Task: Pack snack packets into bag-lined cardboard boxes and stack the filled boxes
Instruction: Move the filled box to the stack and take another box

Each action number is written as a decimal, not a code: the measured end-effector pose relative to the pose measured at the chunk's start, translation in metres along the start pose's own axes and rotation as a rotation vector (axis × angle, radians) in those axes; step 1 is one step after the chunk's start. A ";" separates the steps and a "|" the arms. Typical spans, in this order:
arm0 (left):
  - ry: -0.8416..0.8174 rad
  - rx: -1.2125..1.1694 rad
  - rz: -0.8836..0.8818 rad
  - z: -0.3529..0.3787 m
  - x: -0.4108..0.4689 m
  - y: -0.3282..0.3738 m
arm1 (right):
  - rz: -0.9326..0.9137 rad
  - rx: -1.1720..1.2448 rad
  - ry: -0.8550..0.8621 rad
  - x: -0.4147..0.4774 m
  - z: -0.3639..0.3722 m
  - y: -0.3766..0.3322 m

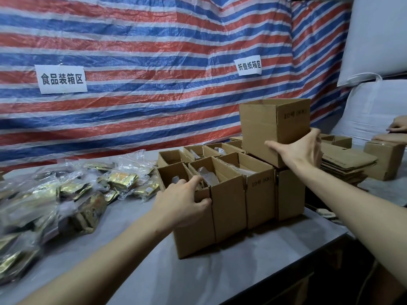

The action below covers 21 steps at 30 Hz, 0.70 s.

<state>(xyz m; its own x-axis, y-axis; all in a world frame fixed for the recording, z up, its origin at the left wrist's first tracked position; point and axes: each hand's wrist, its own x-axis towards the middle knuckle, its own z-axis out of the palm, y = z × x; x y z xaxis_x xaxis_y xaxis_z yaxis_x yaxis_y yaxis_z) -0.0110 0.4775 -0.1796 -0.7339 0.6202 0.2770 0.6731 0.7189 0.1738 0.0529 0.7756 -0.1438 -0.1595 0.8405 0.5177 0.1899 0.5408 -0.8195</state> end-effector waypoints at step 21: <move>0.025 0.019 -0.003 0.001 -0.002 0.003 | 0.079 0.105 -0.011 0.000 -0.002 0.003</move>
<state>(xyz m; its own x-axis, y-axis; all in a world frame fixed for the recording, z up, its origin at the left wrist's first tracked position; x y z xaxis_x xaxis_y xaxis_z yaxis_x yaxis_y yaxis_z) -0.0078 0.4784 -0.1803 -0.7330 0.6106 0.2997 0.6692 0.7264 0.1566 0.0550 0.7776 -0.1461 -0.1584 0.8796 0.4485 0.0998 0.4662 -0.8790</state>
